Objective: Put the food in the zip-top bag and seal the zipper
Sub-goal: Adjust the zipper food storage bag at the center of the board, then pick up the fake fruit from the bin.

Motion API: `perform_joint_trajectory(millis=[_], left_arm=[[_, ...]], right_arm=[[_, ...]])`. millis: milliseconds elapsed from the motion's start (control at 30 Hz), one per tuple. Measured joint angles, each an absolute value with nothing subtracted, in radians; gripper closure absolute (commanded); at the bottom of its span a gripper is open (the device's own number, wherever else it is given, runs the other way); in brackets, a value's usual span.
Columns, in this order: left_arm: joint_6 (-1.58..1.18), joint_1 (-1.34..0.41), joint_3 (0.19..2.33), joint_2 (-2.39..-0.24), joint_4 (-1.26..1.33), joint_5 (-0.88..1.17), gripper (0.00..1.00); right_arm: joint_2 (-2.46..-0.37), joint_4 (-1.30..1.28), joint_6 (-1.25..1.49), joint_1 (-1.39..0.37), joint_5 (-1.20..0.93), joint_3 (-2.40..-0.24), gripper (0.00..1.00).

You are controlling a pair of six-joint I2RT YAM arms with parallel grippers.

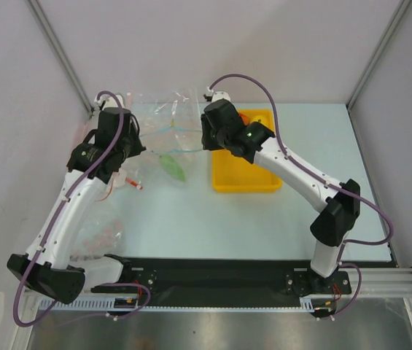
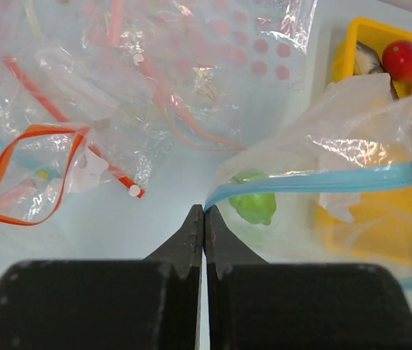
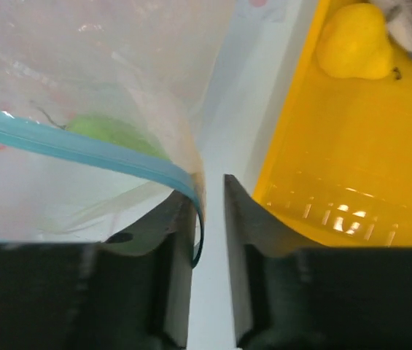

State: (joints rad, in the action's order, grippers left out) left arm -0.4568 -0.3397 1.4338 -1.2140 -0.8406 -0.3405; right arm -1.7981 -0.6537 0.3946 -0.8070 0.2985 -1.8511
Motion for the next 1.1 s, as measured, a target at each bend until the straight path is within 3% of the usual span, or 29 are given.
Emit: perform_joint_trajectory(millis=[33, 233, 600, 867, 1100], left_arm=[[-0.448, -0.337, 1.436, -1.215, -0.84, -0.344, 1.0], [-0.396, -0.335, 1.438, -1.22, -0.798, -0.317, 1.0], [-0.381, -0.347, 1.483, -1.369, -0.738, -0.202, 1.0], [-0.382, -0.356, 1.48, -1.388, -0.694, -0.125, 1.0], [-0.382, -0.365, 1.48, -1.401, -0.693, -0.084, 1.0]], right_arm=[[-1.802, -0.653, 0.395, -0.8, 0.265, -1.851, 0.57], [-1.81, -0.604, 0.453, -0.707, 0.036, -1.816, 0.18], [-1.7, -0.374, 0.624, -0.475, -0.207, -1.528, 0.17], [-1.875, -0.437, 0.631, -0.421, -0.104, -1.687, 0.12], [-2.039, -0.427, 0.518, -0.417, -0.065, -1.731, 0.0]])
